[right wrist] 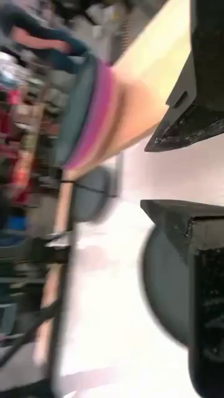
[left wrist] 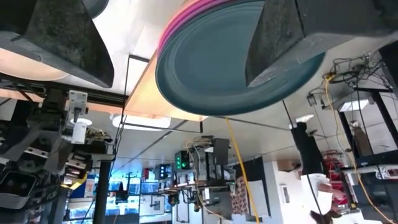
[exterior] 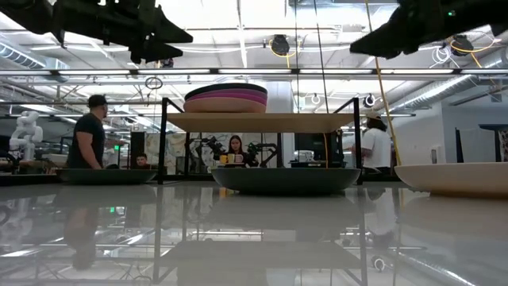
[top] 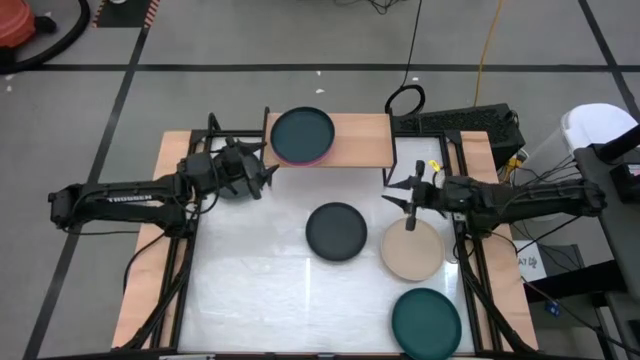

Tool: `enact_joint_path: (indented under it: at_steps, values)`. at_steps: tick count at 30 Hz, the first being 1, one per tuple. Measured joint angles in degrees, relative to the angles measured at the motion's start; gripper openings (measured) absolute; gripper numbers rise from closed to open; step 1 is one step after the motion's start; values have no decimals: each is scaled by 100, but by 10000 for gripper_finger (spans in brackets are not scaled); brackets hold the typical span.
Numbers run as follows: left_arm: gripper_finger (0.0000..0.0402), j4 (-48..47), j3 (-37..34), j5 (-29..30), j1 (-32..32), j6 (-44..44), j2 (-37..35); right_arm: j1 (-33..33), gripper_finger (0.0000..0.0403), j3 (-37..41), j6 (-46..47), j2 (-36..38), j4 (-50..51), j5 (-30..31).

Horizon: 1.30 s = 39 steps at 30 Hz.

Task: Place and stack plates onto a shelf
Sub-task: Put the gray plate on the shelf

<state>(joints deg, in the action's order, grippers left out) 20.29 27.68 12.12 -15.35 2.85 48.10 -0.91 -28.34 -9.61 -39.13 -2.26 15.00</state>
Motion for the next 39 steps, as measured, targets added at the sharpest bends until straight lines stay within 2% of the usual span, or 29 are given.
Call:
enact_joint_path:
  at_steps: [7,12,18,27,39]
  values:
    - [363,-2,2,0,0,-4,2,166,116,-1228,155,-881,2367,-187]
    - [363,-5,4,0,0,-11,2,281,116,-1653,573,-1387,3645,-1125]
    - [363,-7,4,0,0,-11,0,446,116,-1672,713,-1836,4537,-2123]
    - [363,-11,7,0,0,-11,0,562,120,-1672,133,-2693,4628,-2105]
    - [363,-15,7,0,0,-11,0,875,168,-1672,-42,-3927,4319,-2103]
